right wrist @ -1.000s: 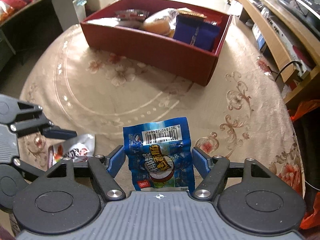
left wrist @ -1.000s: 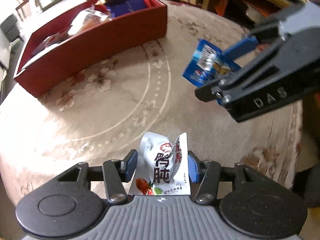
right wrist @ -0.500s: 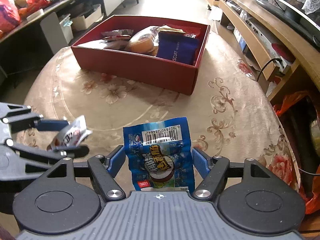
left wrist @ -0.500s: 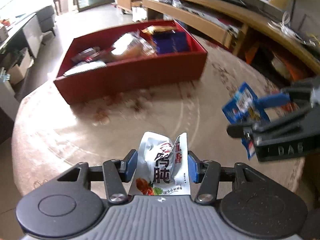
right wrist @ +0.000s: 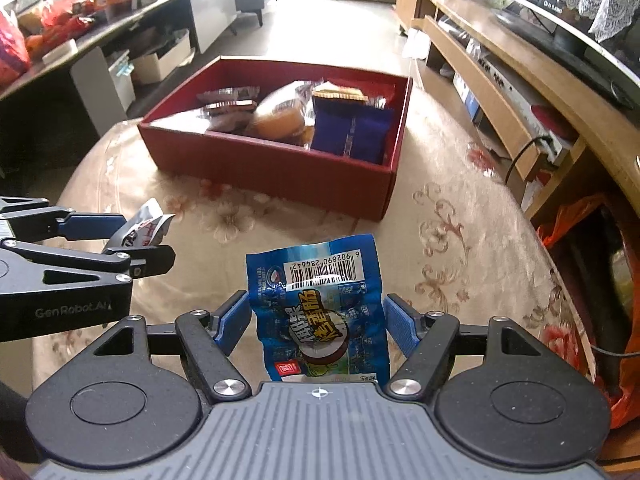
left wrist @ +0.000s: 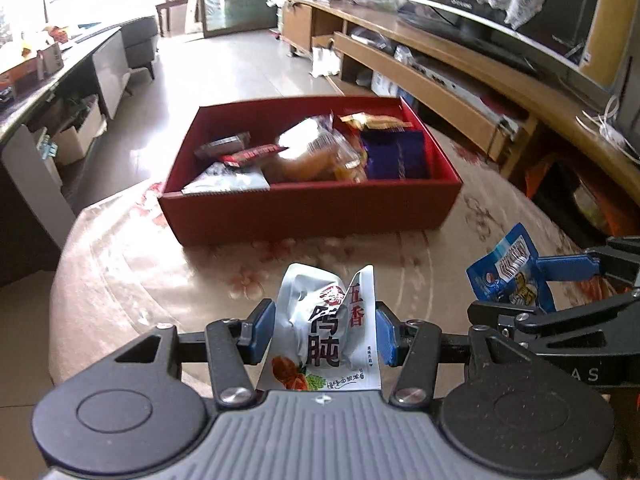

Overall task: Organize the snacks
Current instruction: 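Carry the white pack with left tool while right tool carries the blue pack to the box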

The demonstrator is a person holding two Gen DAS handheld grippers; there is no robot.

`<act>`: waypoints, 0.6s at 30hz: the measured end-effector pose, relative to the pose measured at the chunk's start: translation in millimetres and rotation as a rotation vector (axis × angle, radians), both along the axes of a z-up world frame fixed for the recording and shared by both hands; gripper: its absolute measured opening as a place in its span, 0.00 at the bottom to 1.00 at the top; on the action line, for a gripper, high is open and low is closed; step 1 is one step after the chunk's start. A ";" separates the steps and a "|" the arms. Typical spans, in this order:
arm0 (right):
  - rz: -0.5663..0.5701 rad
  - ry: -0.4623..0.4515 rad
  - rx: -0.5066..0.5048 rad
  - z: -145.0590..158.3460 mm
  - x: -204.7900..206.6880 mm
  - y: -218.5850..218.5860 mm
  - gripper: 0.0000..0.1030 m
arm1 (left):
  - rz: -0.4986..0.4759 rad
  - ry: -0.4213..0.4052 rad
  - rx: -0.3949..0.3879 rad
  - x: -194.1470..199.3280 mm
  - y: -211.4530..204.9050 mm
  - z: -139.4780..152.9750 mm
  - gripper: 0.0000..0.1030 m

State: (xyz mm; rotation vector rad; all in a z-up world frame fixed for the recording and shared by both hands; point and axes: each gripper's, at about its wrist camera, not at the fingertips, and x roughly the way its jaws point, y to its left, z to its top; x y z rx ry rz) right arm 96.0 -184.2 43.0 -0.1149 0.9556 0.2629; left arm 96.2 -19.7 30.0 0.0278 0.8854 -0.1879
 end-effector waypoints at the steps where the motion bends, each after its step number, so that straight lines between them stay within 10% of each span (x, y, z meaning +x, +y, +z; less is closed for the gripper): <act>1: -0.004 -0.008 0.002 2.3 1.8 0.5 0.75 | 0.007 -0.007 -0.002 1.6 0.4 1.9 0.49; 18: -0.050 -0.107 0.042 32.9 37.1 6.1 0.75 | 0.093 -0.090 -0.036 40.3 5.6 29.6 0.49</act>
